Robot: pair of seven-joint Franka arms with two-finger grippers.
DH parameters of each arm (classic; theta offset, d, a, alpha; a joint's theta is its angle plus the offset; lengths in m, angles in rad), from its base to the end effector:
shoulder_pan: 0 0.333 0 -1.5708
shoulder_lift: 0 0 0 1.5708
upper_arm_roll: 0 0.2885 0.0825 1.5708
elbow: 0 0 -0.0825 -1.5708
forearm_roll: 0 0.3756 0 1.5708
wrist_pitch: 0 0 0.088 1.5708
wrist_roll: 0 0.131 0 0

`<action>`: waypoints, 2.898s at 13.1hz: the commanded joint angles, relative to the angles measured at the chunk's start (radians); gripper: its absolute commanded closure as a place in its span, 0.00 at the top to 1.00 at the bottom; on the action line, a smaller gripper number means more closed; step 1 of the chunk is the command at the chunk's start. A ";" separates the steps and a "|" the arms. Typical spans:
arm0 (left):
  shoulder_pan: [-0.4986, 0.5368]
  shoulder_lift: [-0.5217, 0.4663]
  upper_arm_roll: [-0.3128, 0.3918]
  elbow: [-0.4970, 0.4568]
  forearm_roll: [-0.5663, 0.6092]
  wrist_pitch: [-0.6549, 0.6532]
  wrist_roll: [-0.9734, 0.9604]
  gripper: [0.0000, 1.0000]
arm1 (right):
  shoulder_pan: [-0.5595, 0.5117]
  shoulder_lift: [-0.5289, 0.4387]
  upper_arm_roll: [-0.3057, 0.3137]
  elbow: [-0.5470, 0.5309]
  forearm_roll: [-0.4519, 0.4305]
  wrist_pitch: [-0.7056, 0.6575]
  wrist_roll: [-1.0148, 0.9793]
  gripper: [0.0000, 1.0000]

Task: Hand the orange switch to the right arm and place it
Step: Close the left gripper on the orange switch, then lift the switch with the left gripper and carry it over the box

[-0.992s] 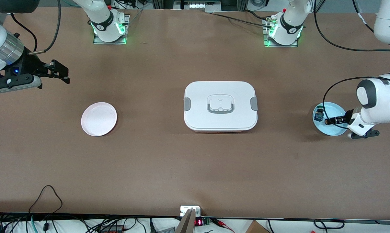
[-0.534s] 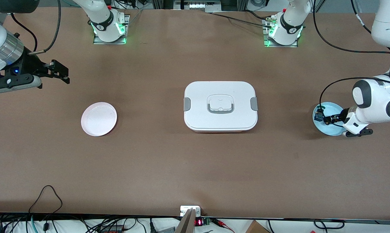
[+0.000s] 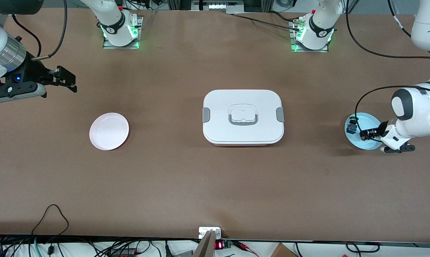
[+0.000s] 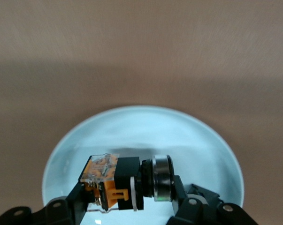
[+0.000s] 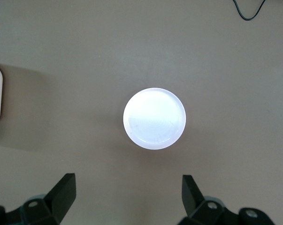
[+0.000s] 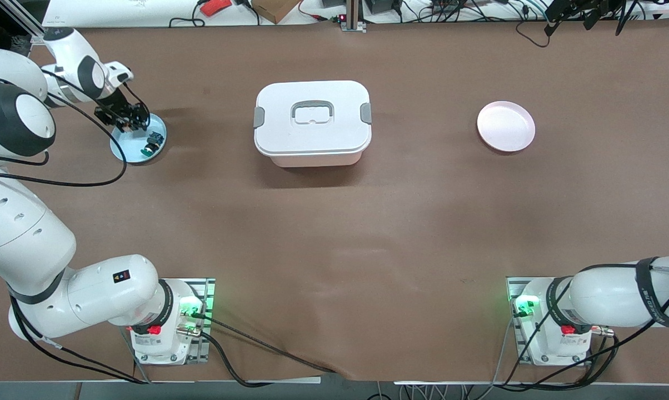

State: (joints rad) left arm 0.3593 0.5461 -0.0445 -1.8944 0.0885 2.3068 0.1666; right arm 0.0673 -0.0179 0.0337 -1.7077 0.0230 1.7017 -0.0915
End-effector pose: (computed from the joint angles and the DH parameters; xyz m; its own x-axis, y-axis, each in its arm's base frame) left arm 0.5653 0.1875 0.1617 0.9866 0.0892 -0.1370 0.0884 -0.9960 -0.0115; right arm 0.5465 0.0582 0.5303 0.9820 0.1883 0.0138 0.1886 -0.9818 -0.0211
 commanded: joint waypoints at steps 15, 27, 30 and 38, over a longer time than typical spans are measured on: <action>0.020 -0.054 -0.152 0.299 -0.522 -0.646 0.764 0.09 | -0.001 -0.007 0.006 0.019 0.014 0.056 0.006 1.00; -0.075 0.074 -0.454 0.281 -1.124 -0.740 1.454 0.03 | 0.055 0.003 0.011 0.013 0.027 -0.037 0.000 1.00; -0.144 0.074 -0.471 0.281 -1.271 -0.635 1.704 0.03 | 0.045 0.003 0.000 -0.016 0.303 -0.044 0.001 1.00; -0.181 0.063 -0.673 0.251 -1.561 -0.307 1.903 0.00 | 0.012 0.091 0.000 -0.203 1.034 -0.022 -0.232 1.00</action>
State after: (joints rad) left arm 0.1720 0.6216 -0.6709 -1.6250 -1.4219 1.9237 2.0185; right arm 0.0865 0.0572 0.0302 -1.8532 0.9169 1.6700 -0.2445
